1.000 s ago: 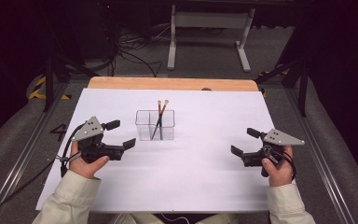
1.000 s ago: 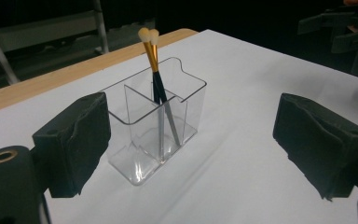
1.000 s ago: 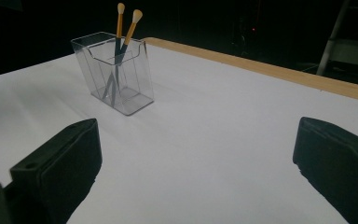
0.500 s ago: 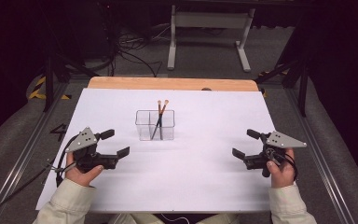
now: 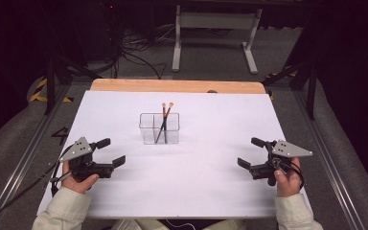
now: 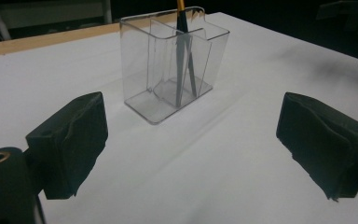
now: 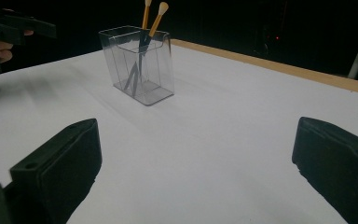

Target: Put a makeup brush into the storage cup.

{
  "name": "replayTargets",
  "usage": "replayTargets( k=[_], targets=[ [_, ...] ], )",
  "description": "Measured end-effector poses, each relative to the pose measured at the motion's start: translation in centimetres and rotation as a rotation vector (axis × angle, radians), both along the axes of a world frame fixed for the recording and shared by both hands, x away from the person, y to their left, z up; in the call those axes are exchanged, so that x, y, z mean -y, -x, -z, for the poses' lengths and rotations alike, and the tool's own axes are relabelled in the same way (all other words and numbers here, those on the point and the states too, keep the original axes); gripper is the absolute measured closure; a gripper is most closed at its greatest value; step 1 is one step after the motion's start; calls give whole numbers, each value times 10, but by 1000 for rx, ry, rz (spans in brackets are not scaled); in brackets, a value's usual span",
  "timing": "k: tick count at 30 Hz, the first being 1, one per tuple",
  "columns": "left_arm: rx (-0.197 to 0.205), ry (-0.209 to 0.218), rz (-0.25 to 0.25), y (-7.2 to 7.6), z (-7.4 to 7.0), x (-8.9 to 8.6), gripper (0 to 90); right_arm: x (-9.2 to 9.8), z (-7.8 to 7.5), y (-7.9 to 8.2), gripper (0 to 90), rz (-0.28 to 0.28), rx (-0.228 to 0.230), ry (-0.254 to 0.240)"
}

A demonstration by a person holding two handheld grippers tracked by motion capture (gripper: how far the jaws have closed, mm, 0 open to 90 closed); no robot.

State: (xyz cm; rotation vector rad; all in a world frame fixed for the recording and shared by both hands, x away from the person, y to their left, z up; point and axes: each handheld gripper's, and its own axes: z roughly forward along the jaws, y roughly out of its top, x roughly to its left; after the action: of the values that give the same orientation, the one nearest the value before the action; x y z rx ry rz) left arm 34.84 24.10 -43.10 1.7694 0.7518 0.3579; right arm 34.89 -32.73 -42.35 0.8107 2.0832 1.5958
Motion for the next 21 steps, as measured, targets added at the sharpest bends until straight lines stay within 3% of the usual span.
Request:
replayTargets(
  k=[6,14,21],
  targets=[
    [14,-31,-14,3,6,-3,104,0,4,3,19,-15,2,-8],
    [-21,19,-50,2,22,-8,106,2,14,4,20,-35,2,-42],
    [-31,16,-52,0,29,-7,103,4,22,3,20,-21,-16,-49]
  ],
)
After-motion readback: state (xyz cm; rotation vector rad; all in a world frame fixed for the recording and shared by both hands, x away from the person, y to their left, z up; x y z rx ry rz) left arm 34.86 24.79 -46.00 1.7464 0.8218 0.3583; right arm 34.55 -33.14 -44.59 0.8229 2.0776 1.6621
